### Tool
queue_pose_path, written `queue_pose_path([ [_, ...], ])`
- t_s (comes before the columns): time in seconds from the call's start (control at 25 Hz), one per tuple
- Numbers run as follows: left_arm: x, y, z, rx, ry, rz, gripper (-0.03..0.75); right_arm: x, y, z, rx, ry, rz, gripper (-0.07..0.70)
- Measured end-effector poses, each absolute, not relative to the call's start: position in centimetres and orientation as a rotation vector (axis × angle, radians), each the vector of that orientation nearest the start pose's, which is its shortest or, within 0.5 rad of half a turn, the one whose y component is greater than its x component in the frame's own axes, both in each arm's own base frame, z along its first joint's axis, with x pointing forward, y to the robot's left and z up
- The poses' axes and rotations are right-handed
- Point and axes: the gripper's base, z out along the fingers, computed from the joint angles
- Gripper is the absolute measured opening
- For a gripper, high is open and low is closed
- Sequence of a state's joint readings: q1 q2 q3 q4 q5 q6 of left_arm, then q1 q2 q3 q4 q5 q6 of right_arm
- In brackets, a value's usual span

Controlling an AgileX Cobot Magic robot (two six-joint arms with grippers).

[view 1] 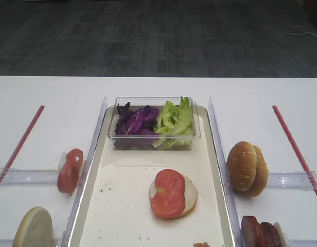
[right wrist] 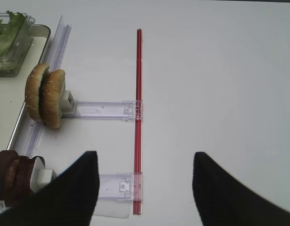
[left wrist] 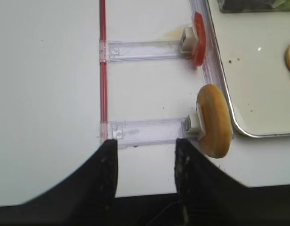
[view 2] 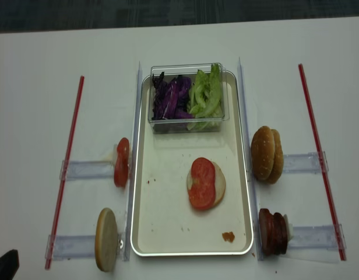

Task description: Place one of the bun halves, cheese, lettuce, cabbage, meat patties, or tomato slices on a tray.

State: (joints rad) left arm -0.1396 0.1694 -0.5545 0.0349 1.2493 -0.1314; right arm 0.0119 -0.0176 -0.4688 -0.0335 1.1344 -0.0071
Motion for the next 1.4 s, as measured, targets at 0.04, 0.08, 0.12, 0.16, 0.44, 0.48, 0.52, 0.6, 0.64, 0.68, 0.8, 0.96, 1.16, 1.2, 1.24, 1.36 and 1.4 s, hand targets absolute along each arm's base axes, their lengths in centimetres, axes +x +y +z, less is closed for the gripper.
queue_pose_path([
  [0.04, 0.3, 0.3, 27.5, 0.01, 2.325, -0.09, 0.278, -0.7, -0.3, 26.3, -0.017, 2.131, -0.038, 0.453],
  [0.08, 0.0, 0.3, 27.2, 0.02, 2.3, -0.089, 0.278, -0.7, -0.3, 26.3, -0.017, 2.131, -0.038, 0.453],
  [0.12, -0.3, 0.3, 27.0, 0.025, 2.274, -0.09, 0.278, -0.7, -0.3, 26.3, -0.017, 2.131, -0.038, 0.453],
  [0.16, -0.5, 0.4, 26.8, 0.029, 2.25, -0.091, 0.278, -0.7, -0.3, 26.3, -0.017, 2.131, -0.038, 0.453],
  [0.44, -1.2, 0.5, 26.4, 0.063, 2.171, -0.082, 0.278, -0.7, -0.3, 26.3, -0.017, 2.131, -0.038, 0.453],
  [0.48, -1.2, 0.5, 26.4, 0.065, 2.169, -0.081, 0.278, -0.7, -0.3, 26.3, -0.017, 2.131, -0.038, 0.453],
  [0.52, -1.2, 0.5, 26.4, 0.067, 2.17, -0.08, 0.278, -0.7, -0.3, 26.3, -0.017, 2.131, -0.038, 0.453],
  [0.6, -1.2, 0.5, 26.4, 0.069, 2.168, -0.079, 0.278, -0.7, -0.3, 26.3, -0.017, 2.131, -0.038, 0.453],
  [0.64, -1.2, 0.5, 26.4, 0.07, 2.168, -0.077, 0.278, -0.7, -0.3, 26.3, -0.017, 2.131, -0.038, 0.453],
  [0.68, -1.2, 0.5, 26.4, 0.072, 2.168, -0.076, 0.278, -0.7, -0.3, 26.3, -0.017, 2.131, -0.038, 0.453],
  [0.8, -1.2, 0.5, 26.4, 0.073, 2.167, -0.075, 0.278, -0.7, -0.3, 26.3, -0.017, 2.131, -0.038, 0.453],
  [0.96, -1.2, 0.5, 26.4, 0.073, 2.167, -0.075, 0.278, -0.7, -0.3, 26.3, -0.017, 2.131, -0.038, 0.453],
  [1.16, -1.2, 0.5, 26.4, 0.073, 2.165, -0.075, 0.278, -0.7, -0.3, 26.3, -0.017, 2.131, -0.038, 0.453],
  [1.2, -1.2, 0.5, 26.4, 0.073, 2.165, -0.075, 0.278, -0.7, -0.3, 26.3, -0.017, 2.131, -0.038, 0.453],
  [1.24, -1.2, 0.5, 26.4, 0.073, 2.165, -0.075, 0.278, -0.7, -0.3, 26.3, -0.017, 2.131, -0.038, 0.453],
  [1.36, -1.2, 0.5, 26.4, 0.073, 2.165, -0.075, 0.278, -0.7, -0.3, 26.3, -0.017, 2.131, -0.038, 0.453],
  [1.4, -1.2, 0.5, 26.4, 0.073, 2.165, -0.075, 0.278, -0.7, -0.3, 26.3, -0.017, 2.131, -0.038, 0.453],
])
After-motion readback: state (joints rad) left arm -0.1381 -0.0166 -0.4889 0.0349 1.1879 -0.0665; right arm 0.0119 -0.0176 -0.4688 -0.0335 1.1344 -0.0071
